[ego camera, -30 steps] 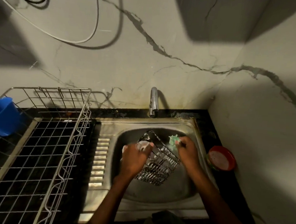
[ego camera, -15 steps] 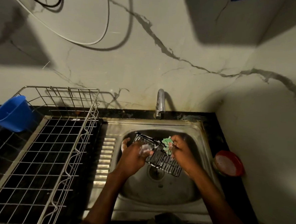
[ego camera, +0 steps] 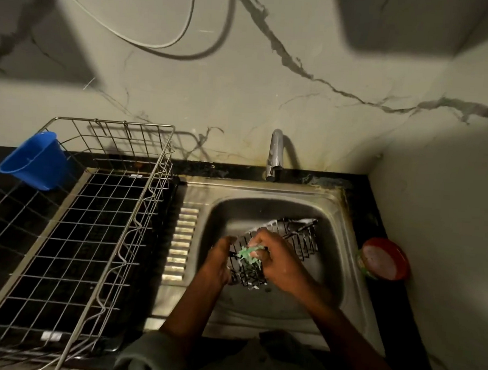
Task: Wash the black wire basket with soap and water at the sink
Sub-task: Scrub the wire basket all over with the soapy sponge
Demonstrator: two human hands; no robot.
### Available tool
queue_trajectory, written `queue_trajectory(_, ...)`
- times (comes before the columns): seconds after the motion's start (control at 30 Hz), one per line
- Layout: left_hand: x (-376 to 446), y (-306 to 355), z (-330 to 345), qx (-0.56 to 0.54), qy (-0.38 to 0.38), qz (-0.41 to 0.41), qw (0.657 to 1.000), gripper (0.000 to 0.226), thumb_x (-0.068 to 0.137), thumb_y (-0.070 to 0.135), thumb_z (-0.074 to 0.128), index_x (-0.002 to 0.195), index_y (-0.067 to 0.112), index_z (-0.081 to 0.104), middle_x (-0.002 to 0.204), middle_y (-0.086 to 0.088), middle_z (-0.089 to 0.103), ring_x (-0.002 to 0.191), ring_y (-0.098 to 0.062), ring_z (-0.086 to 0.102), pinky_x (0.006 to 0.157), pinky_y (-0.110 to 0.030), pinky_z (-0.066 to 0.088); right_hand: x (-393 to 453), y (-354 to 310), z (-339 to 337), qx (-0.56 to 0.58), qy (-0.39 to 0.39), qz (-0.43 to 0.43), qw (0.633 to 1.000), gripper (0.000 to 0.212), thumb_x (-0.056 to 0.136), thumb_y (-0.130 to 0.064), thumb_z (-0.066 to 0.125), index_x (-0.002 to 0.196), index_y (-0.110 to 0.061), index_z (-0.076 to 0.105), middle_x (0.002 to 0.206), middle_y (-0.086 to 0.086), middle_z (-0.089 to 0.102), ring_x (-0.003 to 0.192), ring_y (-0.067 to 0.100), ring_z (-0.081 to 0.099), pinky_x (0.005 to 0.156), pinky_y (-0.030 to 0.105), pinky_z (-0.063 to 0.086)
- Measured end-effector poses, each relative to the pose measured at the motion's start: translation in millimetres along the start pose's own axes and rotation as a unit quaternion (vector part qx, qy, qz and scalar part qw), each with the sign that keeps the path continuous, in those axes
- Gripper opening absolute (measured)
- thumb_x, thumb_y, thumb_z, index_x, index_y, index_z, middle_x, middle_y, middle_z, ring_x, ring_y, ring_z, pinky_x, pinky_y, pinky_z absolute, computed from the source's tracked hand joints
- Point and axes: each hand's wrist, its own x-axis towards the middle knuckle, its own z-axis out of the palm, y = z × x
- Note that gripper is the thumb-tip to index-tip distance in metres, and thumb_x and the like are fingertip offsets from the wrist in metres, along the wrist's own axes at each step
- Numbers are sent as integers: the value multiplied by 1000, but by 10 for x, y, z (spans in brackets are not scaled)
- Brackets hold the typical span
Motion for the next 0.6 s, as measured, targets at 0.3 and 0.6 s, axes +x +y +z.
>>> queue_trajectory(0.3, 150, -304, -218, -60, -2, 29, 998, 88, 91, 81, 48, 156, 23, 45, 162, -20, 39, 140, -48, 48, 108, -71, 41, -211, 28, 57, 100, -57, 40, 993, 42, 84, 15, 63, 85, -27, 67, 92, -9, 72, 96, 10, 70, 84, 33, 60)
queue_trajectory(0.6, -13, -292, -291, -38, -3, 154, 987, 75, 90, 83, 41, 136, 29, 65, 126, -10, 73, 107, -33, 74, 86, -60, 60, -53, 132, -255, 10, 145, 207, 967, 25, 88, -15, 76, 109, -26, 70, 104, -13, 71, 93, 5, 66, 76, 24, 56)
